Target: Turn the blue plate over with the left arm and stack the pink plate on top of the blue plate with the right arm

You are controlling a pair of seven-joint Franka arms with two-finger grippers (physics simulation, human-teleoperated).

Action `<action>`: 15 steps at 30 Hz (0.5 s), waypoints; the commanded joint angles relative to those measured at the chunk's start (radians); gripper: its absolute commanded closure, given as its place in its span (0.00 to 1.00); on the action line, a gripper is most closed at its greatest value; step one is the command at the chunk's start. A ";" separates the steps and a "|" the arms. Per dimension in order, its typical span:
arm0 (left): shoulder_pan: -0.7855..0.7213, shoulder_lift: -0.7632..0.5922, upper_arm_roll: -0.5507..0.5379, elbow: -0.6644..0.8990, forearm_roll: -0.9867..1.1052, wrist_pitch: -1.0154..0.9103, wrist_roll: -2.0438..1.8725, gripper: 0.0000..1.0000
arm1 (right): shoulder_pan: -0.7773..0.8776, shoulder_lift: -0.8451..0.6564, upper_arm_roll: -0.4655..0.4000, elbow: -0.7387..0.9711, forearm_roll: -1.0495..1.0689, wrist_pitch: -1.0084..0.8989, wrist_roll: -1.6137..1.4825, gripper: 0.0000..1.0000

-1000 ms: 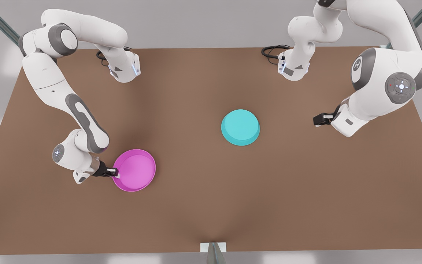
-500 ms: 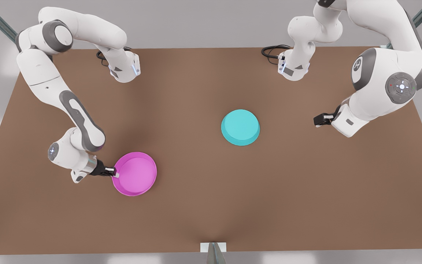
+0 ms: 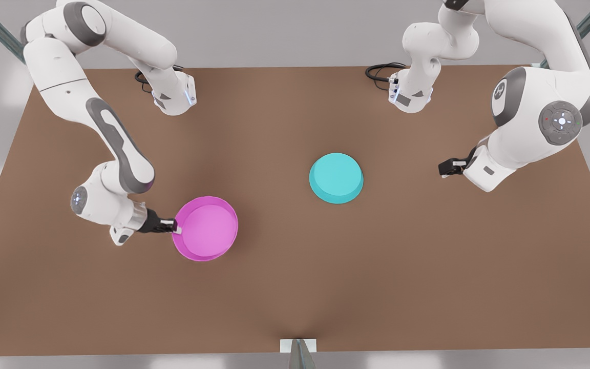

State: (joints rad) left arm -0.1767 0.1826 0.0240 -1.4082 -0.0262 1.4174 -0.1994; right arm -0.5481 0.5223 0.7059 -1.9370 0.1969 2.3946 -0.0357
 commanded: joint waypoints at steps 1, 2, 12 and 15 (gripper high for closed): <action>0.000 0.000 -0.001 0.000 0.000 -0.002 0.000 0.00 | 0.002 -0.002 0.000 0.001 -0.008 -0.003 0.010 0.79; 0.000 0.000 0.001 0.000 0.000 0.000 0.000 0.00 | 0.030 -0.015 0.000 0.003 0.013 -0.011 0.014 0.79; 0.000 0.000 0.001 0.000 0.002 -0.002 0.000 0.00 | 0.482 -0.041 -0.187 0.158 0.059 -0.098 0.218 0.79; 0.000 0.000 0.001 0.000 0.002 -0.002 0.000 0.00 | 0.675 -0.027 -0.285 0.216 0.075 -0.095 0.322 0.79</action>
State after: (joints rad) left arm -0.1750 0.1826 0.0245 -1.4082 -0.0248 1.4159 -0.1994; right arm 0.1879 0.4972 0.3781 -1.7018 0.3050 2.3026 0.2936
